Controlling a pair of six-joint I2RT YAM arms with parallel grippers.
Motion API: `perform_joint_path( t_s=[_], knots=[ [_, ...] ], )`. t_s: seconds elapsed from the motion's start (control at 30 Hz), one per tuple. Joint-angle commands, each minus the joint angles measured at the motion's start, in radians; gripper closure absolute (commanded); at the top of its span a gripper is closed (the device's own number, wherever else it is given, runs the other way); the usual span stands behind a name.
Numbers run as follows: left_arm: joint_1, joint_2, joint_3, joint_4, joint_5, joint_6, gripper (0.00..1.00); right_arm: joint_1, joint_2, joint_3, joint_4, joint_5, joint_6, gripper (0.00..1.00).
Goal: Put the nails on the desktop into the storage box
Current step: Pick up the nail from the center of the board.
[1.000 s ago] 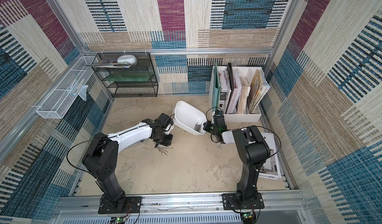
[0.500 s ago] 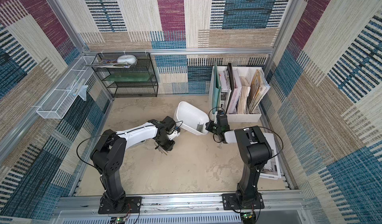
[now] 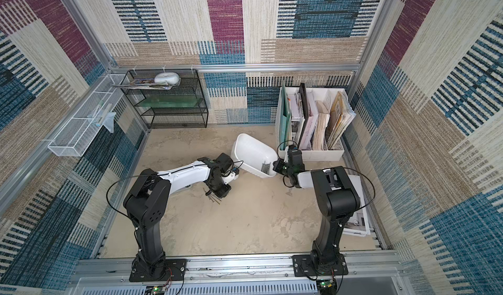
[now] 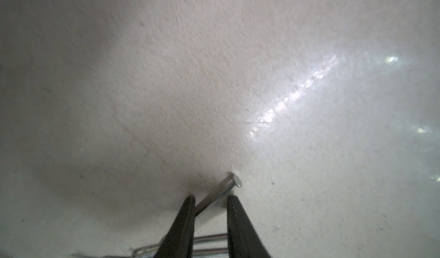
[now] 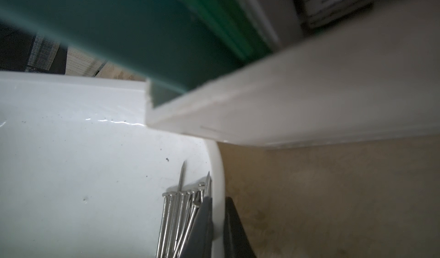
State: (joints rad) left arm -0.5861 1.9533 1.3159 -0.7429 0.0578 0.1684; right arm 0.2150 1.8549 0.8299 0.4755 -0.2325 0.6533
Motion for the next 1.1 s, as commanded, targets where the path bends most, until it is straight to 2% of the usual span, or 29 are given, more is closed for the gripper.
perform_joint_path(
  t_s=[0.0,0.03,0.13,0.17,0.43,0.63,0.83,0.93,1.07],
  knots=[
    [0.001,0.033,-0.008,-0.014,-0.021,0.022,0.74,-0.005,-0.001,-0.001,-0.078,0.036,-0.037,1.00],
    [0.001,0.040,-0.009,-0.017,-0.019,0.020,0.77,-0.006,0.000,0.001,-0.080,0.035,-0.039,1.00],
    [0.001,0.047,-0.002,-0.024,-0.011,0.019,0.97,-0.006,0.000,0.000,-0.080,0.030,-0.039,1.00],
    [0.000,0.046,0.003,-0.029,-0.009,0.016,1.00,-0.006,-0.001,0.000,-0.079,0.029,-0.039,1.00],
    [-0.035,0.001,0.045,-0.079,0.023,-0.032,1.00,-0.006,-0.009,-0.005,-0.075,0.018,-0.035,1.00],
    [-0.037,-0.127,0.090,-0.154,0.051,-0.102,1.00,-0.006,-0.020,-0.001,-0.088,0.018,-0.034,1.00],
    [-0.040,-0.333,0.130,-0.238,0.212,-0.176,1.00,-0.004,-0.026,-0.001,-0.093,0.015,-0.031,1.00],
    [-0.041,-0.367,0.223,-0.237,0.256,-0.272,1.00,0.006,-0.026,0.000,-0.094,0.017,-0.028,1.00],
    [-0.048,-0.264,0.444,-0.245,0.281,-0.419,1.00,0.027,-0.028,0.007,-0.097,0.026,-0.023,1.00]
  ],
)
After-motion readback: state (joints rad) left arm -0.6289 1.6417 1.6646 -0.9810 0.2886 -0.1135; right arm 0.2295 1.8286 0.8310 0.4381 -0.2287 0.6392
